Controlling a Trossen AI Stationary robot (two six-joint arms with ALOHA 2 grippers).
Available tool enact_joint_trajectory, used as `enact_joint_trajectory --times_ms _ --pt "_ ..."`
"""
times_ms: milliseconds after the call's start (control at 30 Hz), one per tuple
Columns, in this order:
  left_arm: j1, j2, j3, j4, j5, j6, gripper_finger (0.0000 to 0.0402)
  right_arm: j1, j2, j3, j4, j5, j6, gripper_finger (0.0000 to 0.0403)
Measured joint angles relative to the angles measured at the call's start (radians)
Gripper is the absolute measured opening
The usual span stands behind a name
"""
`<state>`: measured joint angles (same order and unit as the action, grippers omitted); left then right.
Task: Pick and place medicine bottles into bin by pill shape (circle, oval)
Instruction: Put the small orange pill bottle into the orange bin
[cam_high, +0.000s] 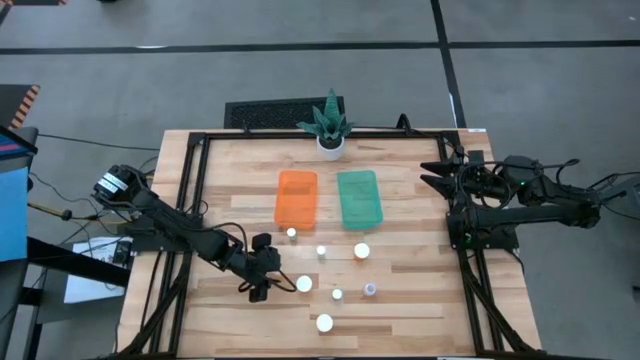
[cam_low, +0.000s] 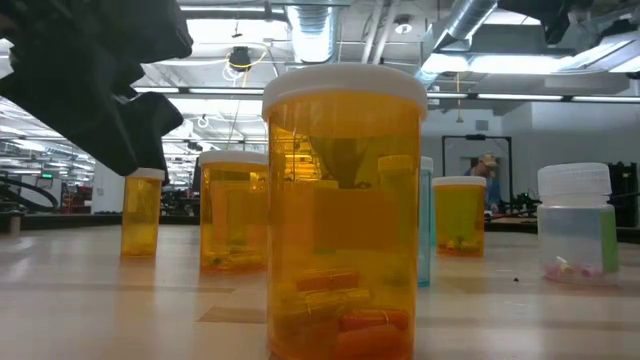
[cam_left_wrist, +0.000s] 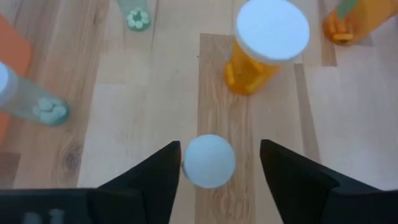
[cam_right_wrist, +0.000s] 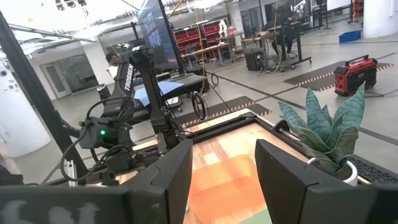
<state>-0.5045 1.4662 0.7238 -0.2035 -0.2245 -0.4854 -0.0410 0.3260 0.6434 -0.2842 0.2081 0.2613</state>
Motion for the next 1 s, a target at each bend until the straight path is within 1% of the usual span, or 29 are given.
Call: enact_joint_trajectory --times_ms 167,333,467,733,1000 --pt "0.0 0.0 0.0 -0.001 -0.007 0.002 0.017 0.0 0.0 0.0 0.0 0.0 0.0 0.0183" --pt "0.0 0.0 0.0 -0.011 -0.025 0.003 0.0147 0.0 0.0 0.0 0.0 0.0 0.0 0.018" --pt "0.0 0.0 0.0 -0.049 -0.017 0.002 0.0137 0.0 0.0 0.0 0.0 0.0 0.0 0.0182" --pt "0.0 0.0 0.0 -0.045 -0.024 0.001 0.0117 0.0 0.0 0.0 0.0 0.0 -0.001 0.0178" --pt "0.0 0.0 0.002 -0.021 -0.024 -0.028 0.0113 0.0 0.0 0.0 -0.001 0.0 -0.001 0.018"
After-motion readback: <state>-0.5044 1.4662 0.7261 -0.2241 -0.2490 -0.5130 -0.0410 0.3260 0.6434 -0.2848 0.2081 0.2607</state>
